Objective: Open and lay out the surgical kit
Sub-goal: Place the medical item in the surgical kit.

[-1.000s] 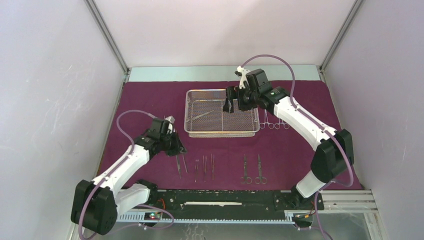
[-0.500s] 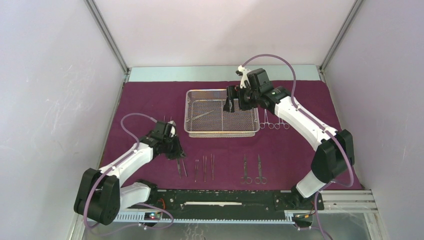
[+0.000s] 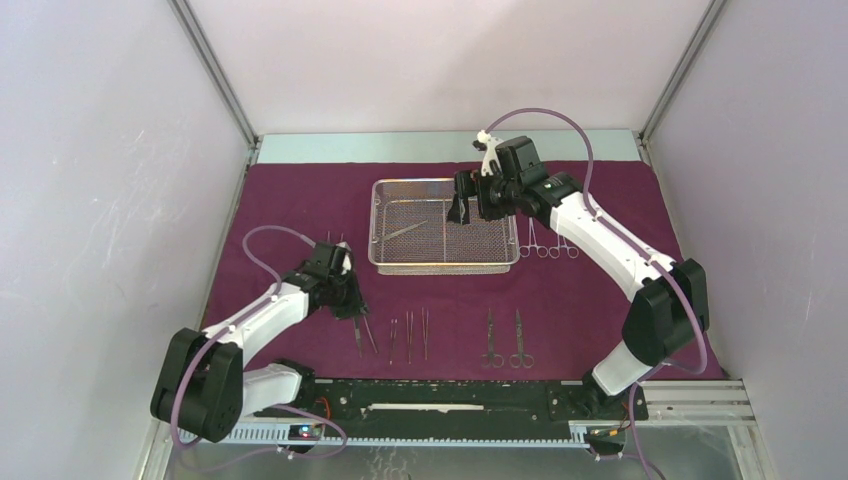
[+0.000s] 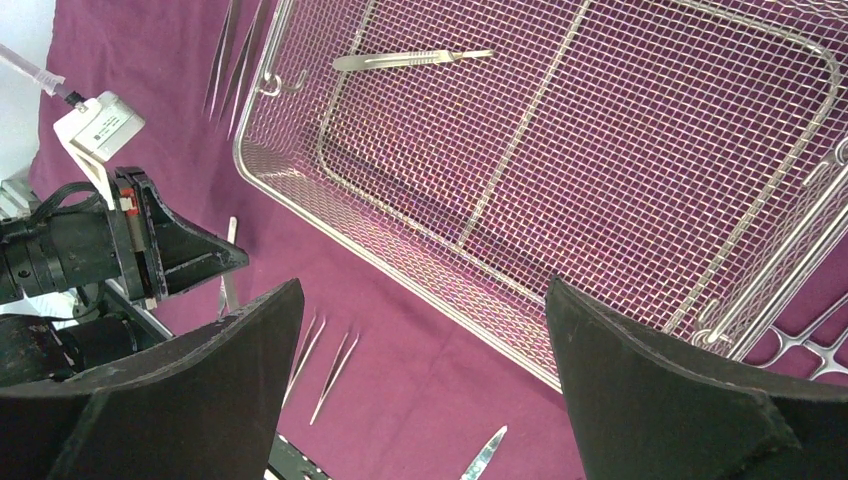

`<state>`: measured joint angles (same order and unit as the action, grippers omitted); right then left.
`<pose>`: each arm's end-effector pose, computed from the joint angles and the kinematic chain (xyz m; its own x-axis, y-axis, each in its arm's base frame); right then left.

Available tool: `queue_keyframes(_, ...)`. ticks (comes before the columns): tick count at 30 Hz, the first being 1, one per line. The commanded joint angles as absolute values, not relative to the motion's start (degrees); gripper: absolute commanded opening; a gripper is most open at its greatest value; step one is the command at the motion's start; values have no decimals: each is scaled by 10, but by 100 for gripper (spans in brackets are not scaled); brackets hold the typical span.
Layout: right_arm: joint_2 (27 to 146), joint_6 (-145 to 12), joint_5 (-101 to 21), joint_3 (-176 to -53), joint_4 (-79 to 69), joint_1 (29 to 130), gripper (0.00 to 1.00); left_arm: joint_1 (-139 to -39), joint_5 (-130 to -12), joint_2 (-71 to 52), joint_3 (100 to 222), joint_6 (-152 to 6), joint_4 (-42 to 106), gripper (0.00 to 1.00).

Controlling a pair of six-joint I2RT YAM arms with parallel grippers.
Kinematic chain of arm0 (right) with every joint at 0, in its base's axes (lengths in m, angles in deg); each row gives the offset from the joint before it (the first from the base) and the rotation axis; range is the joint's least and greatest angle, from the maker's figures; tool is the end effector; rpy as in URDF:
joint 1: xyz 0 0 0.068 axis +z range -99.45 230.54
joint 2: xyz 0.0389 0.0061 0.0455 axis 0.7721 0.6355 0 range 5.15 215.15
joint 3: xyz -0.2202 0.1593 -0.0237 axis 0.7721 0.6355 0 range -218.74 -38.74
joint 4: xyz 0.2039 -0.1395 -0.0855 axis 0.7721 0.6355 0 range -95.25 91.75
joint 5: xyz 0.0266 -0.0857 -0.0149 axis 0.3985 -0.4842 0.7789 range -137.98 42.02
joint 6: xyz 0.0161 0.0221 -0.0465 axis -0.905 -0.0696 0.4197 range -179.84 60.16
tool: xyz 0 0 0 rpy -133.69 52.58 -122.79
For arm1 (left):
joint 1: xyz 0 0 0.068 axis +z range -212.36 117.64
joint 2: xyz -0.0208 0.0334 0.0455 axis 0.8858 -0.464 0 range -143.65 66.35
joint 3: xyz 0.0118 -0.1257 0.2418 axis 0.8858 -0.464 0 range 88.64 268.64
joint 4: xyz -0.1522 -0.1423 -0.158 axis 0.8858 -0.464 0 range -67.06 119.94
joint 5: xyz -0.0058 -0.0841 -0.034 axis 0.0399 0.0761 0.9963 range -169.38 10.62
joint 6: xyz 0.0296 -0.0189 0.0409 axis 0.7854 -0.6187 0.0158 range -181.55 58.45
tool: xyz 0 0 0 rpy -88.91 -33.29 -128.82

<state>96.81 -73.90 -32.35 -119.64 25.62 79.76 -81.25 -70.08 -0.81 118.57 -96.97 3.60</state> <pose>0.3100 0.1843 0.3187 -0.7193 -0.1342 -0.6816 -0.4857 0.7987 0.3553 0.1850 -0.0694 0.1586 -0.9151 -0.2913 -0.2789 -0.1751 0.9099 -0.3760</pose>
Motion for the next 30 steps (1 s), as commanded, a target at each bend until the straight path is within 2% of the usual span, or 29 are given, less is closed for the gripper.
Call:
queue_keyframes(1,959,-741,-314,-1198,244,793,99,-815,-715,-8,1185,-951,43,6)
queue_keyframes(4,960,-742,-313,-1198,243,793,99,-815,-716,-6,1196,-948,28,1)
queue_keyframes(18,959,-741,-311,-1198,244,791,99,-816,-698,-45,1233,-925,0,0)
queue_keyframes(22,959,-741,-310,-1197,246,791,99,-815,-708,-52,1243,-919,-9,4)
queue_keyframes(30,958,-741,-309,-1197,246,790,99,-815,-729,-63,1253,-912,-16,19)
